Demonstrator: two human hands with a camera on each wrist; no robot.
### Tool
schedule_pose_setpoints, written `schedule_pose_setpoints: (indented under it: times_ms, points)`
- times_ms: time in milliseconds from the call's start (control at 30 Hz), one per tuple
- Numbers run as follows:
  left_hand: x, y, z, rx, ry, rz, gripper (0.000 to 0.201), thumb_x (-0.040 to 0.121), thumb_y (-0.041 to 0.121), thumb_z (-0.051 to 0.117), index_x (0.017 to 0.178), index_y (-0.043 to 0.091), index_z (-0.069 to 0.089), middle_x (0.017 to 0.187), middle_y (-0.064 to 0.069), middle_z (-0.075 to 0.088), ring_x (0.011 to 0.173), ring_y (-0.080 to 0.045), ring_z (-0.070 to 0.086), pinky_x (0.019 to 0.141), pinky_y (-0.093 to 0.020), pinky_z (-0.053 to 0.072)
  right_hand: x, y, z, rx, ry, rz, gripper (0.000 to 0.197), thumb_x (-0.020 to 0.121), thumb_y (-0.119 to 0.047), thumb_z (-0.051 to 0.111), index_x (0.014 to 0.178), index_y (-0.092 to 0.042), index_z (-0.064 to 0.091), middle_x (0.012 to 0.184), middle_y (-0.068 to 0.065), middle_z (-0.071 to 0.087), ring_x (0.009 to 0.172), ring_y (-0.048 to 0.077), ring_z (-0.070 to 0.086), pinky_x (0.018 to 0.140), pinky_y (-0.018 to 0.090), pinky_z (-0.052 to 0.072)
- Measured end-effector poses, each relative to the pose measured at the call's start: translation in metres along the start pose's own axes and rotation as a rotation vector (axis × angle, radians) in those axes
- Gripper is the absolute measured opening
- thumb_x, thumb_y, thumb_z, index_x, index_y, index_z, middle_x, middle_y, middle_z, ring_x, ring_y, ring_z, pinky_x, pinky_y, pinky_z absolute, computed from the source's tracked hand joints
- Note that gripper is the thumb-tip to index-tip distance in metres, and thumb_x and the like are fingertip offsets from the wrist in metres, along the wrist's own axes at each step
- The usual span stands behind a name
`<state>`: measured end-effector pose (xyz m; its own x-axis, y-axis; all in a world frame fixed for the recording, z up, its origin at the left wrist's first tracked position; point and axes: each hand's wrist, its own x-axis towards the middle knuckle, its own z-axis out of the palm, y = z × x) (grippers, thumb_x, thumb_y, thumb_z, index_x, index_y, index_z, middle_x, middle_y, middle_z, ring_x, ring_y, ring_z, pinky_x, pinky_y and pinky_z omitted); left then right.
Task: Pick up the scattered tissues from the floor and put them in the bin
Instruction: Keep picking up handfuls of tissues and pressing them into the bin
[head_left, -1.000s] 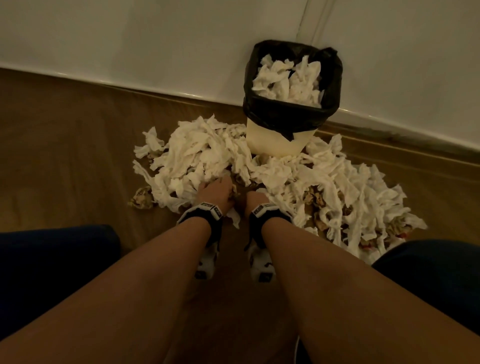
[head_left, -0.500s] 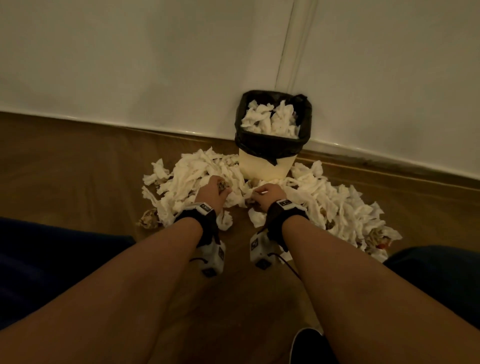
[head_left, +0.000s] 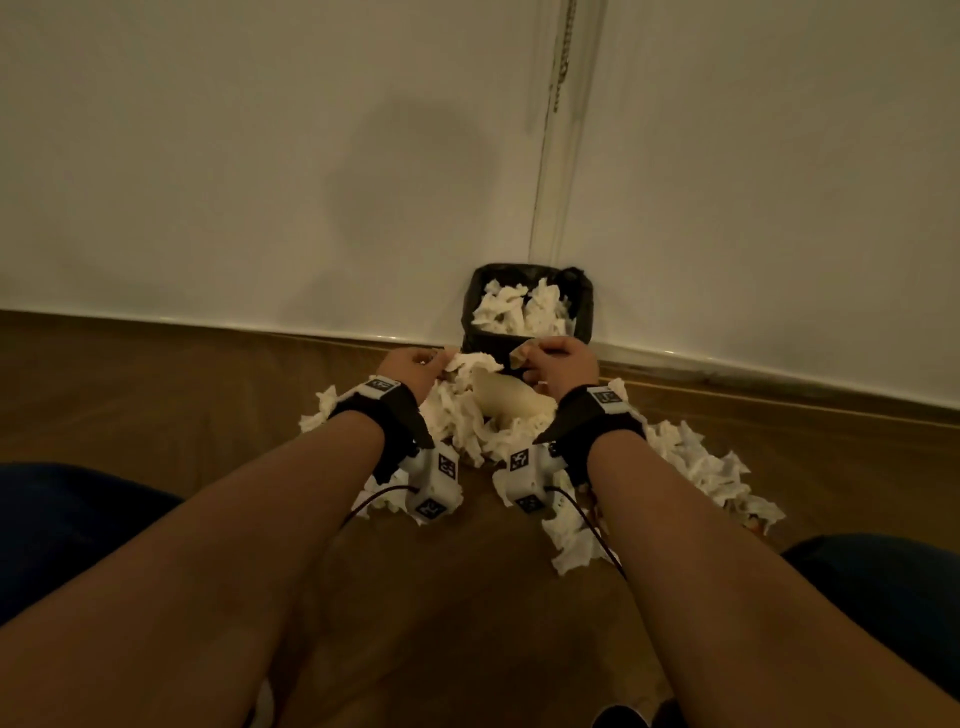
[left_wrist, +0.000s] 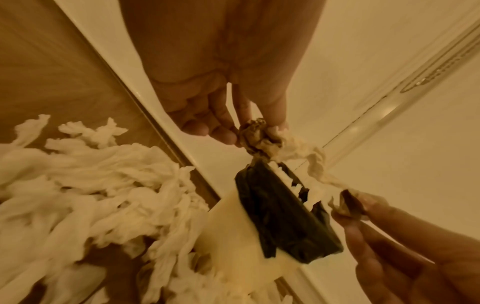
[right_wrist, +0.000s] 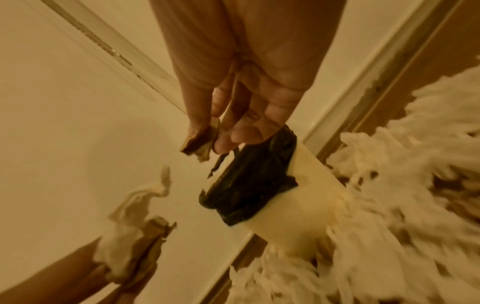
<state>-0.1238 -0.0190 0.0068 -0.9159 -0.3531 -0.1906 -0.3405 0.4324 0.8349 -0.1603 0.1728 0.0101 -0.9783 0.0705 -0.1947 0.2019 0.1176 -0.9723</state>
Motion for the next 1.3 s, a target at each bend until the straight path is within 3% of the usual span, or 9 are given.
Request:
schedule_pose_setpoints:
  times_ms: [167,233,300,400,533,867,1033,1133,1300]
  points:
    - [0.013,0.038,-0.002,-0.090,0.095,0.030,0.042,0.087,0.045,0.058,0.109,0.010,0.066,0.093,-0.007,0.070,0.086,-0.023,0.066,0.084,-0.034,0.054,0.013,-0.028,-0.019,-0.180,0.292,-0.186,0.018,0.083,-0.027,0.068,0.095,-0.016,0.061,0.091,0.003,0.065,0.076,0.017,0.061,0.069,0.029,0.052]
    - [0.018,0.052,0.006,-0.101,0.159,0.068,0.039,0.086,0.045,0.060,0.108,0.013,0.063,0.094,-0.002,0.069,0.075,-0.015,0.067,0.072,-0.028,0.055,0.019,-0.034,-0.026,-0.178,0.380,-0.224,0.013,0.083,-0.026,0.068,0.090,-0.019,0.059,0.087,0.000,0.063,0.077,0.016,0.060,0.069,0.025,0.049]
    - [0.025,0.064,0.017,-0.143,0.180,0.103,0.037,0.085,0.043,0.061,0.110,0.015,0.061,0.105,-0.004,0.069,0.084,-0.019,0.068,0.079,-0.030,0.055,0.025,-0.038,-0.028,-0.185,0.405,-0.252,0.009,0.086,-0.025,0.065,0.089,-0.020,0.058,0.081,-0.002,0.062,0.077,0.019,0.064,0.069,0.026,0.051]
    - [0.033,0.076,0.032,-0.121,0.180,0.170,0.028,0.086,0.036,0.061,0.109,0.021,0.059,0.109,-0.005,0.067,0.085,-0.020,0.067,0.078,-0.023,0.055,0.035,-0.041,-0.030,-0.314,0.387,-0.330,0.008,0.089,-0.025,0.060,0.094,-0.020,0.058,0.084,-0.001,0.066,0.079,0.020,0.065,0.069,0.028,0.051]
    - [0.051,0.079,0.044,0.046,0.187,0.281,0.031,0.085,0.031,0.063,0.112,0.017,0.057,0.112,-0.010,0.064,0.102,-0.027,0.060,0.089,-0.038,0.051,0.051,-0.044,-0.031,-0.583,0.333,-0.426,0.015,0.091,-0.028,0.056,0.104,-0.020,0.058,0.096,0.002,0.068,0.086,0.021,0.064,0.075,0.032,0.052]
    - [0.085,0.055,0.062,0.510,0.048,0.574,0.034,0.088,0.028,0.059,0.117,0.014,0.050,0.118,-0.013,0.046,0.093,-0.031,0.056,0.073,-0.030,0.041,0.081,-0.004,-0.024,-1.189,0.185,-0.402,0.020,0.095,-0.025,0.048,0.110,-0.014,0.056,0.095,0.010,0.067,0.086,0.030,0.063,0.067,0.032,0.043]
    - [0.089,0.050,0.073,0.632,-0.039,0.589,0.030,0.092,0.026,0.053,0.120,0.016,0.049,0.123,-0.012,0.040,0.090,-0.033,0.057,0.076,-0.035,0.048,0.086,0.008,-0.015,-1.413,0.129,-0.490,0.023,0.094,-0.016,0.044,0.105,-0.019,0.063,0.098,0.005,0.066,0.096,0.028,0.058,0.086,0.038,0.038]
    - [0.090,0.050,0.078,0.729,-0.107,0.591,0.032,0.098,0.032,0.039,0.122,0.015,0.051,0.124,-0.012,0.040,0.093,-0.032,0.057,0.081,-0.037,0.048,0.083,0.016,-0.014,-1.425,0.098,-0.492,0.035,0.097,-0.033,0.033,0.097,-0.021,0.066,0.101,0.002,0.064,0.104,0.027,0.048,0.088,0.042,0.033]
    - [0.090,0.045,0.083,1.120,-0.208,0.608,0.044,0.099,0.038,0.018,0.124,0.025,0.051,0.114,-0.008,0.055,0.108,-0.026,0.049,0.101,-0.048,0.029,0.079,0.020,-0.013,-1.438,0.079,-0.401,0.049,0.097,-0.046,0.022,0.112,-0.024,0.064,0.122,0.006,0.049,0.118,0.028,0.036,0.101,0.049,0.027]
